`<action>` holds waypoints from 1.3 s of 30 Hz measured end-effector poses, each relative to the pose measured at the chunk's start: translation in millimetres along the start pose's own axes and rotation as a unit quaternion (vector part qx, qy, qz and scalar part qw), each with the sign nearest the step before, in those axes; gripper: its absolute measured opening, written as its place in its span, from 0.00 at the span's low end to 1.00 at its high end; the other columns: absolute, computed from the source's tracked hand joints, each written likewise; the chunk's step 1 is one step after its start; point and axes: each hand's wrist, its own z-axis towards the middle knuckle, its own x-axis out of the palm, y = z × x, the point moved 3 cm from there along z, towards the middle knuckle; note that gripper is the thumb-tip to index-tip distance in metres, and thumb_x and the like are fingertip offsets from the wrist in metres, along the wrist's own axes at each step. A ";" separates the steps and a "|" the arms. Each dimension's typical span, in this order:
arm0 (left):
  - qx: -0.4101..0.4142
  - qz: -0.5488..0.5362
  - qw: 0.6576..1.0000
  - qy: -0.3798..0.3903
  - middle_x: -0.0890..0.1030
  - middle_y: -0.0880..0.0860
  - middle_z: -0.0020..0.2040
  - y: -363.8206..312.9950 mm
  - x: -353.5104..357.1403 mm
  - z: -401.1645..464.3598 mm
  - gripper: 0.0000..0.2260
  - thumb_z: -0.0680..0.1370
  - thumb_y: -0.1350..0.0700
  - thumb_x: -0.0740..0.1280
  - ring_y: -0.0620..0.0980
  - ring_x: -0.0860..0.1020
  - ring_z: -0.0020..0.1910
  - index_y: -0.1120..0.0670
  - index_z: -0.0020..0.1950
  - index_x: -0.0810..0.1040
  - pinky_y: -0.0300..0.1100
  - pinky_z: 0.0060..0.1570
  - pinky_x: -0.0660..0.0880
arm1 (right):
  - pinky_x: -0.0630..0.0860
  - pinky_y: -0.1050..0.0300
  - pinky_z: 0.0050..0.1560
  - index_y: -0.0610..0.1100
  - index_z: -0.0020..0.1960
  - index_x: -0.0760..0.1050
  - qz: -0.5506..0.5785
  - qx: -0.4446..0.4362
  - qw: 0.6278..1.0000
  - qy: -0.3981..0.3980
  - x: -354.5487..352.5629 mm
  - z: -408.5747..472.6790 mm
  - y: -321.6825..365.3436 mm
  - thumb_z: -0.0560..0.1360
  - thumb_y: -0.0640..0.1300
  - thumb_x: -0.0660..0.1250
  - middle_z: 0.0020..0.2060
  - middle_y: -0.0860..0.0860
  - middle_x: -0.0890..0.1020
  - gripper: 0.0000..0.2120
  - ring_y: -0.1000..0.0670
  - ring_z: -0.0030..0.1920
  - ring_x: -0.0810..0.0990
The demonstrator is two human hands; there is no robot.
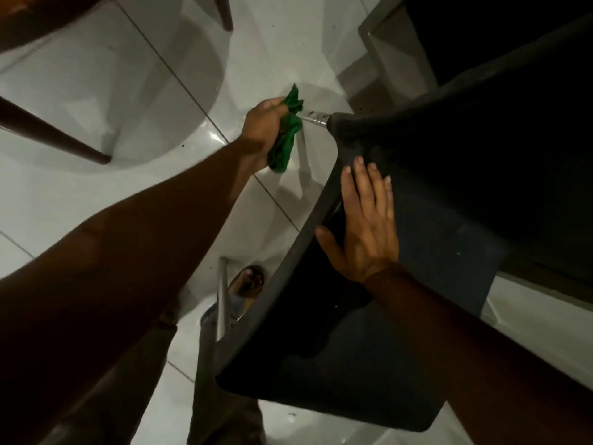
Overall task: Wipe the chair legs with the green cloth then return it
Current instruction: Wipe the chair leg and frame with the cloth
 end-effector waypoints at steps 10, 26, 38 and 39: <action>-0.011 -0.013 0.999 -0.034 0.87 0.60 0.53 25.0 59.3 113.9 0.15 0.81 0.49 0.68 0.57 0.86 0.51 0.60 0.58 0.84 0.53 0.64 0.80 | 0.43 0.40 0.82 0.40 0.82 0.56 0.040 -0.017 0.998 -0.039 -0.5 0.6 -0.6 0.79 0.69 0.49 0.82 0.42 0.56 0.42 0.41 0.83 0.50; 0.137 -0.133 0.981 0.016 0.88 0.45 0.52 41.9 63.9 47.2 0.22 0.86 0.52 0.56 0.42 0.84 0.53 0.61 0.49 0.87 0.47 0.68 0.75 | 0.46 0.38 0.82 0.39 0.79 0.60 0.033 -0.010 0.998 -0.046 -3.6 3.0 4.5 0.81 0.68 0.46 0.80 0.41 0.60 0.39 0.43 0.83 0.51; 0.148 0.032 0.984 0.093 0.86 0.62 0.59 4.1 62.2 51.0 0.28 0.87 0.49 0.54 0.57 0.82 0.62 0.55 0.37 0.87 0.54 0.73 0.72 | 0.48 0.36 0.81 0.40 0.80 0.59 0.031 -0.005 0.998 -0.053 0.8 0.1 3.5 0.80 0.68 0.48 0.81 0.42 0.58 0.40 0.42 0.83 0.51; 0.167 0.014 0.980 0.110 0.87 0.60 0.58 6.5 61.6 42.4 0.27 0.86 0.49 0.55 0.55 0.83 0.61 0.53 0.37 0.88 0.49 0.71 0.75 | 0.48 0.36 0.81 0.39 0.80 0.59 0.030 -0.007 0.998 -0.054 0.3 0.4 2.8 0.80 0.68 0.48 0.81 0.42 0.58 0.40 0.42 0.83 0.51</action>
